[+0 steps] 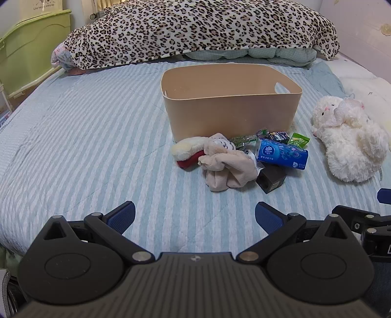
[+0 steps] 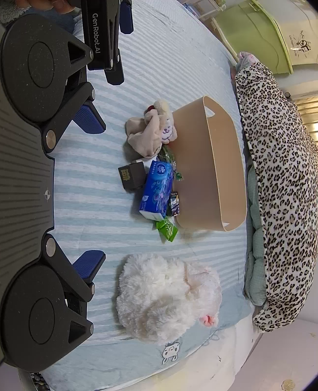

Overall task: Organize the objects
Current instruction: 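Approach the pile of items in front of the beige basket with both tools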

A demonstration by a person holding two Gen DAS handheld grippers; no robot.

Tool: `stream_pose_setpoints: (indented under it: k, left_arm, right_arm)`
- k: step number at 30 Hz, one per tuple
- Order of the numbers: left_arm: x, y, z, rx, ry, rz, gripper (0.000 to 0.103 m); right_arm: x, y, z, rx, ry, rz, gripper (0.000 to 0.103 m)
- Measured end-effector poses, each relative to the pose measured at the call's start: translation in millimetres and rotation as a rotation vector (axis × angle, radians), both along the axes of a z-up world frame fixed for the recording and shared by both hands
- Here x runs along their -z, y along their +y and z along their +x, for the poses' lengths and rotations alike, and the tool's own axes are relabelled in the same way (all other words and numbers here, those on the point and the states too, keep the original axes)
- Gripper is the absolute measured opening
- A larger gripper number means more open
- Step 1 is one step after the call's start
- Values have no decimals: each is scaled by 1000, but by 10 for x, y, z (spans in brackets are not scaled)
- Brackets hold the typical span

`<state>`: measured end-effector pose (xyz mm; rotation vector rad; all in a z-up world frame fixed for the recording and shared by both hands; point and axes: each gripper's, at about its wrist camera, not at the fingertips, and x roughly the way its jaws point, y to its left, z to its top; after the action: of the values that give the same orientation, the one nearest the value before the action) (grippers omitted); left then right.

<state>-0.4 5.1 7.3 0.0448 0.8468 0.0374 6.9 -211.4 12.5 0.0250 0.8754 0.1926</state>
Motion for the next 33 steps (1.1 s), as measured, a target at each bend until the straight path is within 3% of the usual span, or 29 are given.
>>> stream_pose_setpoints:
  k: [33]
  left_arm:
    - [116,46,67,7,27,-19,103]
  right_arm:
    - [43,-16,58,20,15,-4,103]
